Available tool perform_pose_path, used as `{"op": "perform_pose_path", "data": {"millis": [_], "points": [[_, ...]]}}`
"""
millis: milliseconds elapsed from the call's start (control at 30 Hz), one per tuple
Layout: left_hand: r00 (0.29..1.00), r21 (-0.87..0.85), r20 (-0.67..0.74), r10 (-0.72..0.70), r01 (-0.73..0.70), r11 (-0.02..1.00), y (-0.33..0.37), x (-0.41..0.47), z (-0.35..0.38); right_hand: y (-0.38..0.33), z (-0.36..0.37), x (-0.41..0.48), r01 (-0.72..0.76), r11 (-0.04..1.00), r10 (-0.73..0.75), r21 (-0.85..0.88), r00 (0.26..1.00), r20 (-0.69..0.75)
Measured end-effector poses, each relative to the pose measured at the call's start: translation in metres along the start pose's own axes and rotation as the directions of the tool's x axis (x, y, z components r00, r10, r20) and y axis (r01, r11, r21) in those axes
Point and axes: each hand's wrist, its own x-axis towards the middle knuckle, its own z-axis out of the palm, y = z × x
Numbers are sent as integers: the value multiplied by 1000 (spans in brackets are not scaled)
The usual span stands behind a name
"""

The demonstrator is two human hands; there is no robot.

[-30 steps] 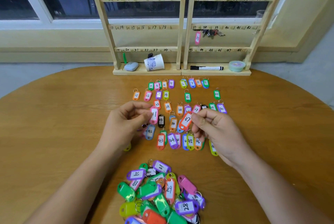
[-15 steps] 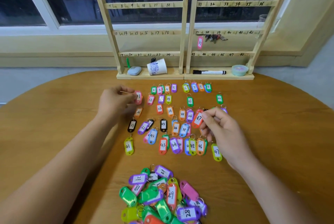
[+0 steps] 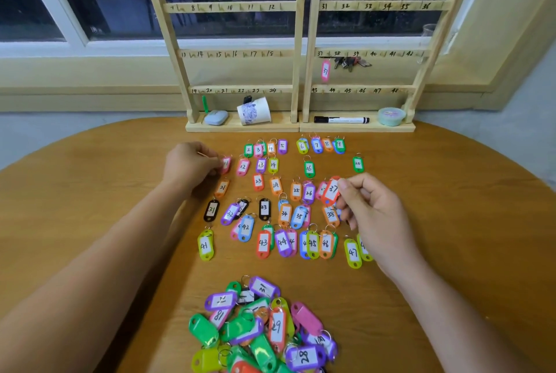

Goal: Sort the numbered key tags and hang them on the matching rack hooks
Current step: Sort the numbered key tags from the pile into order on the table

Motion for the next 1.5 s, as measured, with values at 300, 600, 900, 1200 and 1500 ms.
{"op": "perform_pose_path", "data": {"millis": [300,600,900,1200,1500], "points": [[997,52,-29,74,-72,996,-7,-21,-7,3,-28,19,4,998,-16,-64,983,-182],[956,164,-4,292,-288,944,-11,-79,-14,18,-22,29,-51,964,20,-260,993,-120],[903,107,113,415,-426,898,-23,-130,-7,10,-32,46,-17,902,-15,-431,997,-72],[829,2,207,519,-531,848,-36,-158,-4,12,-35,42,-43,821,35,-570,999,-25],[783,-67,268,561,-566,822,-38,-170,-10,15,4,27,98,686,20,-721,988,154]]}}
